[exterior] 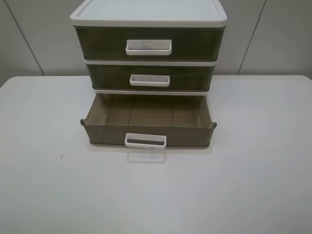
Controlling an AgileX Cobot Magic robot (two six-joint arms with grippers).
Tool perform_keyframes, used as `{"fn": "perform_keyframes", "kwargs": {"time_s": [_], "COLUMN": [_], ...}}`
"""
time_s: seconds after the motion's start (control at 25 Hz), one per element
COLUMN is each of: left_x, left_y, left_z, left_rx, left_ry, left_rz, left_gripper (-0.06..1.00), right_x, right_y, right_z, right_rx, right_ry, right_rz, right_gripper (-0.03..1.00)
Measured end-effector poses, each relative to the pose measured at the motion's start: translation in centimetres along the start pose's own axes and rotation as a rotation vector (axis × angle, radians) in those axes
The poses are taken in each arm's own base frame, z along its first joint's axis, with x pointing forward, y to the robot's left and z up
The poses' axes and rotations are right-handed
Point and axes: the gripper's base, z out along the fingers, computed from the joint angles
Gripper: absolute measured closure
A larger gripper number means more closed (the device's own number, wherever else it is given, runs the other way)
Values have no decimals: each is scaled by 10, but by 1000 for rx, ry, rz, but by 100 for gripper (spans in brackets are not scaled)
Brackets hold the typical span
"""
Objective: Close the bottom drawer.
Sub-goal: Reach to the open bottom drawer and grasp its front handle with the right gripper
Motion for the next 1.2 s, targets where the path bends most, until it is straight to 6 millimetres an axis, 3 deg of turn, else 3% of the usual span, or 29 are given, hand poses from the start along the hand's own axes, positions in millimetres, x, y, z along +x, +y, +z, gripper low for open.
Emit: {"fn": "perform_keyframes", "kwargs": {"time_s": [1.2], "left_x": [0], "left_y": [0], "left_z": [0], "left_rx": [0], "left_ry": [0], "left_rz": [0], "left_gripper": [23], "right_x": [0], "right_y": [0], "right_z": [0], "right_rx": [0], "right_ry": [0], "right_rz": [0], "right_gripper": [15]}}
